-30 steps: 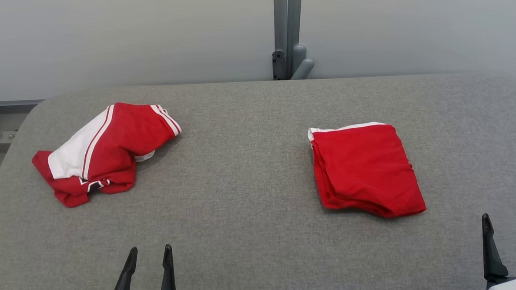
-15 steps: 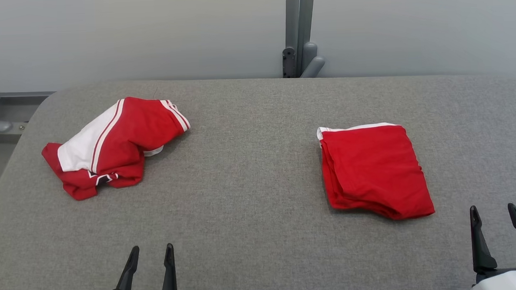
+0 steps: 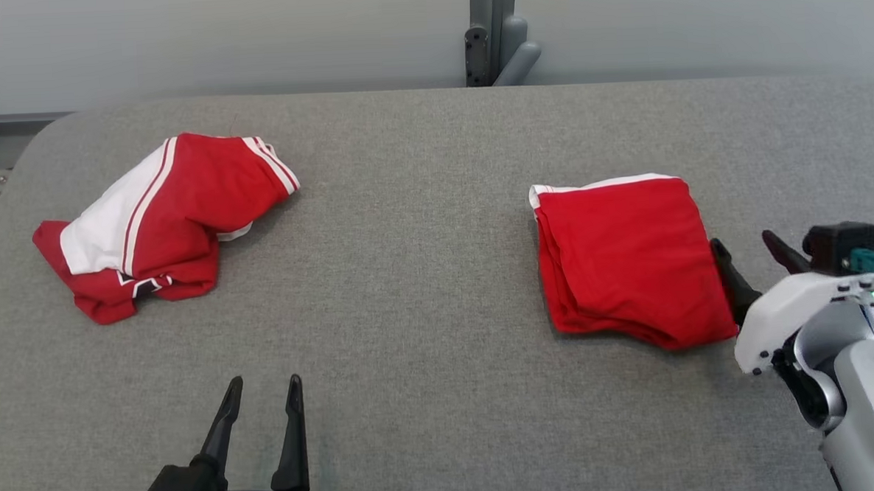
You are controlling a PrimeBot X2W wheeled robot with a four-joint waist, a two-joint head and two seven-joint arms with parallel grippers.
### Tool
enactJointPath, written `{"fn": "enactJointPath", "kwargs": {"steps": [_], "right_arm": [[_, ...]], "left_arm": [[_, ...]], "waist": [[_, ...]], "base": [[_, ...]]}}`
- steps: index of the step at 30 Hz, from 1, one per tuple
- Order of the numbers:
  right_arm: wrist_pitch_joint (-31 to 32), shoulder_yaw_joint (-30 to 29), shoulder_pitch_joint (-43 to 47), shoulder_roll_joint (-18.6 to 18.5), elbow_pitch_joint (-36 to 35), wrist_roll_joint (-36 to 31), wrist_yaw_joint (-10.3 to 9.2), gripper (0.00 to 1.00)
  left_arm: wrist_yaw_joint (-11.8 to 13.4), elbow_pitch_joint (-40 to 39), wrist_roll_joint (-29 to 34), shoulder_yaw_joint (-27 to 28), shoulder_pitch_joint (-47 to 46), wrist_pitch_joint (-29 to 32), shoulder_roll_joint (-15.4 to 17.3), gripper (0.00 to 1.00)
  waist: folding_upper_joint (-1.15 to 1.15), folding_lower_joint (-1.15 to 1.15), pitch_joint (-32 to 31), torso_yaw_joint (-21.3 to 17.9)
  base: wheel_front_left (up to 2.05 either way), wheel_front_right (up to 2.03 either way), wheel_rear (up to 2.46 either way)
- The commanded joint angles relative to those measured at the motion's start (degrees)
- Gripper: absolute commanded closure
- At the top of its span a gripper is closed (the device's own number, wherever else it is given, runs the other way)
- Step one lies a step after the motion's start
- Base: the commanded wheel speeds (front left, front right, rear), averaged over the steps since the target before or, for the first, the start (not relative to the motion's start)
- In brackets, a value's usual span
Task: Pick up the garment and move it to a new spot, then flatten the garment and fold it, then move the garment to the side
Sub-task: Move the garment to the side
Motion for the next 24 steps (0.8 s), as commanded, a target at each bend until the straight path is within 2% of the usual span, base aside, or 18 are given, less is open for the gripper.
{"fn": "enactJointPath", "kwargs": {"steps": [1,5,11,18,19,20,21,24], "right_arm": [[4.2,1.5,-2.5,-1.0,2.0,2.1,-0.06,0.00],[10.7,2.9,-6.9,-3.7,6.2,3.8,-0.07,0.00],[12.7,2.1,-9.3,-3.7,10.9,6.4,-0.05,0.00],[15.8,2.8,-11.1,-3.3,16.2,12.4,-0.05,0.00],[16.1,3.1,-11.3,-3.2,16.4,13.9,-0.05,0.39],[16.2,3.3,-11.5,-3.2,16.3,15.2,-0.04,0.73],[15.9,3.7,-11.8,-3.2,16.0,16.3,-0.04,1.00],[15.8,5.1,-12.7,-3.9,14.8,19.4,-0.04,1.00]], "left_arm": [[-0.4,0.3,0.6,-0.4,-1.7,-0.2,0.1,0.00],[-0.6,1.0,0.1,-1.6,-3.5,-0.2,0.1,0.00],[-0.5,1.3,-0.7,-2.0,-4.8,-0.2,0.1,0.00],[-0.3,1.4,-0.8,-2.3,-4.8,-0.2,0.1,0.00],[-0.2,1.4,-0.8,-2.2,-4.8,-0.2,0.1,0.00],[-0.1,1.3,-0.8,-2.2,-4.8,-0.2,0.1,0.00],[0.1,1.1,-0.8,-2.1,-4.8,-0.2,0.1,0.00],[0.0,0.7,-0.6,-2.0,-5.2,-0.2,0.1,0.00]], "waist": [[0.65,0.00,3.2,0.1],[0.65,0.00,4.8,2.1],[0.65,0.00,5.9,4.1],[0.65,0.00,6.4,5.3],[0.65,0.00,6.5,5.3],[0.65,0.00,6.6,5.1],[0.65,0.00,6.8,4.9],[0.65,0.00,7.6,3.3]], "base": [[0.00,0.00,0.00],[0.00,0.00,0.00],[0.00,0.00,0.00],[0.00,0.00,0.00],[0.00,0.00,0.00],[0.00,0.00,0.00],[0.00,0.00,0.00],[0.00,0.00,0.00]]}}
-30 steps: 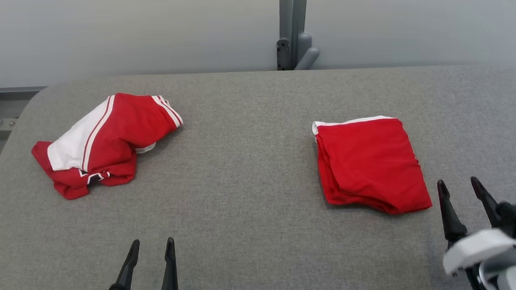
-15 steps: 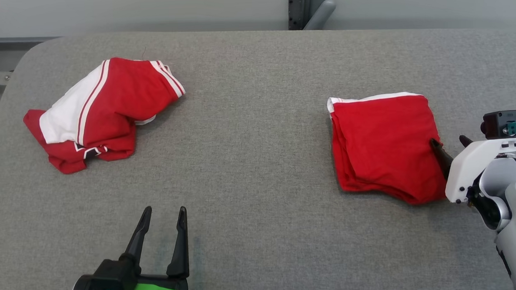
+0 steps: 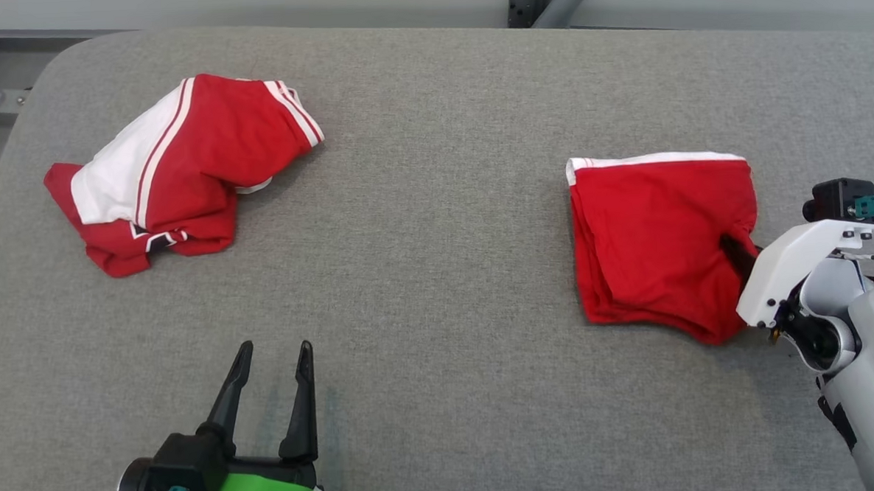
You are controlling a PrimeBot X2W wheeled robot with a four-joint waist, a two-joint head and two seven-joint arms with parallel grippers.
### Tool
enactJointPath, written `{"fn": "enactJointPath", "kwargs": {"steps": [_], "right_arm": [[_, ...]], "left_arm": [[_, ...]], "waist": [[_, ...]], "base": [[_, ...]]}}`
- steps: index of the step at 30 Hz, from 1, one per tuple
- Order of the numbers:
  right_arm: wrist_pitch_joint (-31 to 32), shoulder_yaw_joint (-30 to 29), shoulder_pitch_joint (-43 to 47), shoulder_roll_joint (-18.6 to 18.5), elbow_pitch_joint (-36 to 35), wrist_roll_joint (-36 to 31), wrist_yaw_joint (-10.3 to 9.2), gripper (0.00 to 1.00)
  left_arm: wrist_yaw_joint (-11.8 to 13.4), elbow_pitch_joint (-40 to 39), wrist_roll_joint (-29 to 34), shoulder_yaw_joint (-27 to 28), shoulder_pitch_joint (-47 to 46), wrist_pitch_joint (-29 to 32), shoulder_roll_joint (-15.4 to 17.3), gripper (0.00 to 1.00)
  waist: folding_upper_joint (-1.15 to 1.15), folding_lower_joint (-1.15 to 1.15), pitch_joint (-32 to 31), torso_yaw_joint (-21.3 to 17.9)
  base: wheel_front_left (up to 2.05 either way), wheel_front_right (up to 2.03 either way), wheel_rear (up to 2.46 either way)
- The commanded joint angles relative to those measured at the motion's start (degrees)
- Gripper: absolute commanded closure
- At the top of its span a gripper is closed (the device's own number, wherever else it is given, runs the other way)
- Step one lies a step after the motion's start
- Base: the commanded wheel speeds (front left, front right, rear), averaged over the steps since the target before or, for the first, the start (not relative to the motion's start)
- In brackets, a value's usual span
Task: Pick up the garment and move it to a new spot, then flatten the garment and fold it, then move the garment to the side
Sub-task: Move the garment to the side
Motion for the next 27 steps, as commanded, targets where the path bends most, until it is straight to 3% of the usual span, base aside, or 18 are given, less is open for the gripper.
{"fn": "enactJointPath", "kwargs": {"steps": [1,6,16,21,27], "right_arm": [[-0.3,0.2,-1.0,-0.8,-0.5,0.8,0.00,1.00],[-0.4,1.9,-4.0,-3.0,-1.6,2.5,-0.01,1.00],[-3.0,-1.0,-12.2,-8.7,2.3,-2.4,-0.01,1.00],[-5.0,-3.6,-16.1,-10.9,6.4,-6.4,-0.01,1.00],[-6.6,-5.4,-20.3,-12.6,10.7,-11.7,-0.01,1.00]], "left_arm": [[0.2,-0.4,0.1,0.3,-1.1,-0.2,0.1,0.00],[0.0,-2.4,1.0,1.3,-2.5,-0.2,0.1,0.00],[-0.9,-5.2,4.5,1.7,-6.1,-0.2,1.2,0.00],[-1.1,-5.2,5.1,1.0,-7.3,-0.2,2.3,0.00],[-1.3,-4.9,4.7,1.0,-7.8,-0.2,3.0,0.00]], "waist": [[0.64,0.00,1.0,-1.7],[0.64,0.00,4.2,-7.3],[0.64,0.00,10.9,-18.0],[0.64,0.00,12.7,-18.9],[0.64,0.00,13.6,-17.2]], "base": [[0.00,0.00,0.00],[0.00,0.00,0.00],[0.00,0.00,0.00],[0.00,0.00,0.00],[0.00,0.00,0.00]]}}
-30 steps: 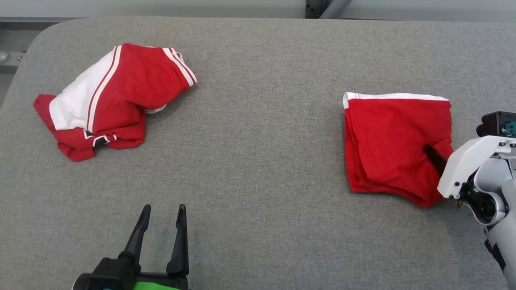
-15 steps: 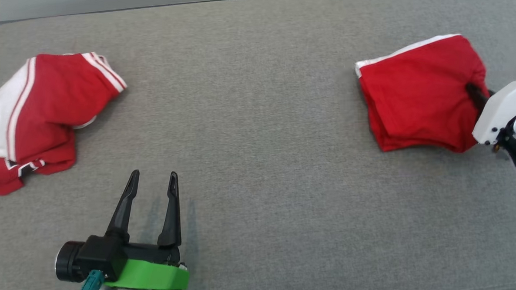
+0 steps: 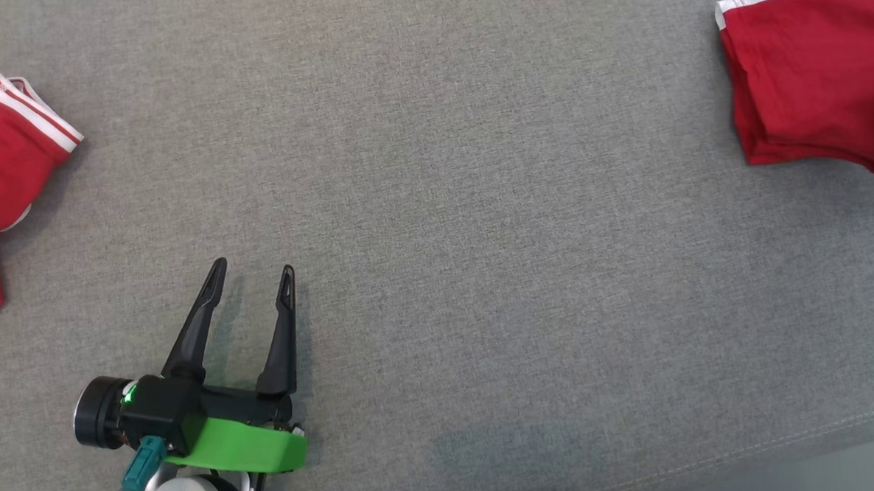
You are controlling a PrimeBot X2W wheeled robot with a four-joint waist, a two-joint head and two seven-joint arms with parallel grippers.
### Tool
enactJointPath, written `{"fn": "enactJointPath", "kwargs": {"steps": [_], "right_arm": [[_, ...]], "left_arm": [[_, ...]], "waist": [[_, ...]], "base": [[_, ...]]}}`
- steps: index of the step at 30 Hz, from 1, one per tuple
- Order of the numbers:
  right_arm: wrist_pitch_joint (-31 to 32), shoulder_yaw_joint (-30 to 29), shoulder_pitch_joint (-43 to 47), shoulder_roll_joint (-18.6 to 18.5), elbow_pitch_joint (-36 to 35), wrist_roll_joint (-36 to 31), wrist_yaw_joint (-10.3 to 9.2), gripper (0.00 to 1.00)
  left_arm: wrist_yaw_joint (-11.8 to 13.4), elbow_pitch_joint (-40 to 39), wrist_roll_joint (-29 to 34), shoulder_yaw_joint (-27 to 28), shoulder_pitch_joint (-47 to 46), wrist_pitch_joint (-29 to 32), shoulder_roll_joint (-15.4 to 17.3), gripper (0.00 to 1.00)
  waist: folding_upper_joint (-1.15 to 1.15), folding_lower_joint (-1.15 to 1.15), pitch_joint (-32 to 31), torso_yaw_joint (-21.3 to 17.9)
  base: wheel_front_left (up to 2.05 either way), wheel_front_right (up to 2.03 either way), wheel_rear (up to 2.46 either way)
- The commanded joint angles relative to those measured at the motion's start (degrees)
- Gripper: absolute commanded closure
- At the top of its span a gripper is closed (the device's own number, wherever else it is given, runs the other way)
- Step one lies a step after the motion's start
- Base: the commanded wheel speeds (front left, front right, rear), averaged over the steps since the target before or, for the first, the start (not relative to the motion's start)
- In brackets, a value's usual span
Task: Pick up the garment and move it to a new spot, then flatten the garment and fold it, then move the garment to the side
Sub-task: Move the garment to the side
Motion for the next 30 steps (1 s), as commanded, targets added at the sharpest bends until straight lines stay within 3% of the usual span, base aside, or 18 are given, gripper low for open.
{"fn": "enactJointPath", "kwargs": {"steps": [1,4,5,6,7,12,19,24,30], "right_arm": [[-0.8,-0.4,-1.4,-0.8,1.0,-1.6,-0.02,1.00],[-1.4,-0.8,-2.7,-1.2,2.5,-3.5,-0.03,1.00],[-2.2,-1.4,-3.7,-1.5,3.7,-5.7,-0.02,0.75],[-2.5,-1.6,-4.2,-1.7,4.2,-6.4,-0.02,0.24],[-2.8,-1.8,-4.7,-2.0,4.7,-7.3,-0.02,0.00],[-6.5,-2.0,-6.4,-2.5,5.1,-12.2,-0.04,0.00],[-15.8,0.5,-4.2,-0.8,-0.5,-14.6,-0.05,0.00],[-23.6,0.5,3.7,0.9,-7.9,-14.3,-0.05,0.00],[-27.0,-1.1,19.9,3.6,-20.4,-15.0,-0.05,0.00]], "left_arm": [[-0.2,0.2,-0.4,0.3,-0.5,-0.2,0.5,0.00],[-0.2,0.1,-0.5,0.5,-0.4,-0.2,0.3,0.00],[-0.2,0.3,-0.3,0.8,0.1,-0.2,0.1,0.00],[-0.3,0.3,-0.2,0.9,0.5,-0.2,0.0,0.00],[-0.3,0.3,-0.1,1.2,0.8,-0.2,-0.1,0.00],[-0.3,0.2,-0.4,2.0,1.8,-0.2,-0.7,0.00],[-0.3,0.7,-1.1,2.4,2.7,-0.2,-1.7,0.00],[-0.2,1.9,-1.8,3.1,4.4,-0.2,-2.1,0.00],[0.3,2.9,-3.5,3.9,7.6,-0.2,-2.4,0.00]], "waist": [[0.64,-0.01,0.9,0.5],[0.64,-0.01,1.0,1.3],[0.64,-0.01,0.9,2.0],[0.64,-0.01,1.0,2.2],[0.64,-0.01,1.1,2.3],[0.64,-0.01,0.6,2.2],[0.64,-0.01,-4.0,2.4],[0.64,-0.01,-10.4,4.5],[0.64,-0.01,-16.8,8.0]], "base": [[0.00,0.00,0.00],[0.00,0.00,0.00],[0.00,0.00,0.00],[0.00,0.00,0.00],[0.00,0.00,0.00],[0.00,0.00,0.00],[0.00,0.00,0.00],[0.00,0.00,0.00],[0.00,0.00,0.00]]}}
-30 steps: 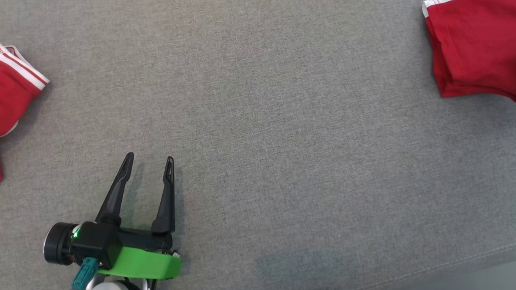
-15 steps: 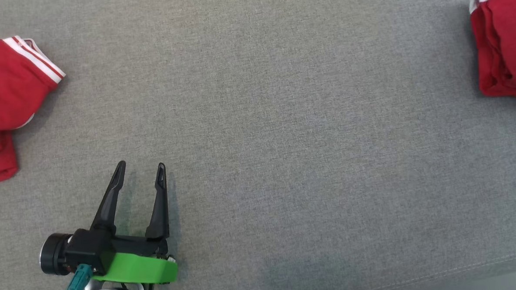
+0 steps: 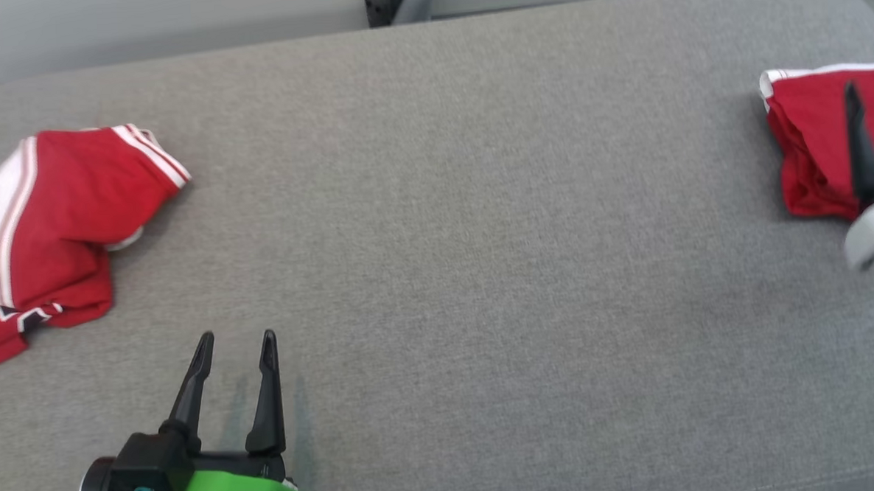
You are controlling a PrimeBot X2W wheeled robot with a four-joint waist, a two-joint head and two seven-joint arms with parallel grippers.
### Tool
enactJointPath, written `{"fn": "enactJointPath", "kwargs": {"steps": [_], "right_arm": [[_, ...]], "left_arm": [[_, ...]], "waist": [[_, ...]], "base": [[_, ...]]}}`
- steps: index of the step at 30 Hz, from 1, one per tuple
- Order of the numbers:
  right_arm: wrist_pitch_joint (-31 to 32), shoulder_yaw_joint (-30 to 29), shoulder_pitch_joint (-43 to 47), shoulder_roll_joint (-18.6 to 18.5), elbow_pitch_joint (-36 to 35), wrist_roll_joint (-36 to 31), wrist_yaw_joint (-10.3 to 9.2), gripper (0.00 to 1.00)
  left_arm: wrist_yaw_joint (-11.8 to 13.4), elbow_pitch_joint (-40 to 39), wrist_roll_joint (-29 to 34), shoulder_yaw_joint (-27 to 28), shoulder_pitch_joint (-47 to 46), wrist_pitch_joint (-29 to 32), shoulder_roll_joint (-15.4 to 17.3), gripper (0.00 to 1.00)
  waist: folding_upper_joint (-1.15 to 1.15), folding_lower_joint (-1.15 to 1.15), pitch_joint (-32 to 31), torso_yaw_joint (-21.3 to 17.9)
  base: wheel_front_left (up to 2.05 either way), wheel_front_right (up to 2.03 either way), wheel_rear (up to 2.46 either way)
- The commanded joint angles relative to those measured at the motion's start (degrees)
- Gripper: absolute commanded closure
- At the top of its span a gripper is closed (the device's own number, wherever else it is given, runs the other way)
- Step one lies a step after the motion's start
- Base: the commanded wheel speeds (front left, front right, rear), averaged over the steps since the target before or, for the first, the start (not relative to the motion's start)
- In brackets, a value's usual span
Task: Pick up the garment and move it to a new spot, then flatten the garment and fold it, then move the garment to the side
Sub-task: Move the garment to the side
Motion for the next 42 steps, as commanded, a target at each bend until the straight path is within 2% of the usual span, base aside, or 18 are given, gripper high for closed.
{"fn": "enactJointPath", "kwargs": {"steps": [1,6,10,16,21,28,42], "right_arm": [[-0.6,-1.0,5.3,1.4,-3.4,-0.6,-0.08,0.00],[-0.9,-5.5,18.4,7.1,-15.2,-4.7,-0.08,0.00],[-0.9,-6.4,27.3,11.8,-21.8,-6.6,-0.09,0.00],[-1.0,-7.9,35.3,17.8,-23.8,-8.4,-0.08,0.00],[-1.0,-9.8,37.8,21.1,-23.9,-9.0,-0.08,0.00],[-1.0,-11.6,39.3,23.7,-22.4,-9.0,-0.08,0.00],[-1.0,-11.2,39.3,23.9,-21.7,-7.3,-0.08,0.00]], "left_arm": [[0.5,0.3,-1.0,0.0,1.5,-0.2,0.0,0.00],[1.8,1.5,-2.6,0.0,3.7,-0.2,0.0,0.00],[1.5,3.3,-2.2,0.1,4.8,-0.2,0.0,0.00],[0.5,5.9,-0.4,0.9,4.7,-0.2,0.0,0.00],[0.2,6.2,0.1,1.4,4.1,-0.2,0.0,0.00],[-0.2,6.0,0.3,1.5,4.7,-0.2,0.0,0.00],[-0.3,6.5,0.4,0.7,5.2,-0.2,0.0,0.00]], "waist": [[0.64,0.00,-6.6,4.4],[0.64,0.00,-9.0,7.0],[0.64,0.00,-10.6,9.1],[0.64,0.00,-12.6,11.2],[0.64,0.00,-13.3,11.8],[0.64,0.00,-14.2,10.8],[0.64,0.00,-14.8,9.7]], "base": [[0.00,0.00,0.00],[0.00,0.00,0.00],[0.00,0.00,0.00],[0.00,0.00,0.00],[0.00,0.00,0.00],[0.00,0.00,0.00],[0.00,0.00,0.00]]}}
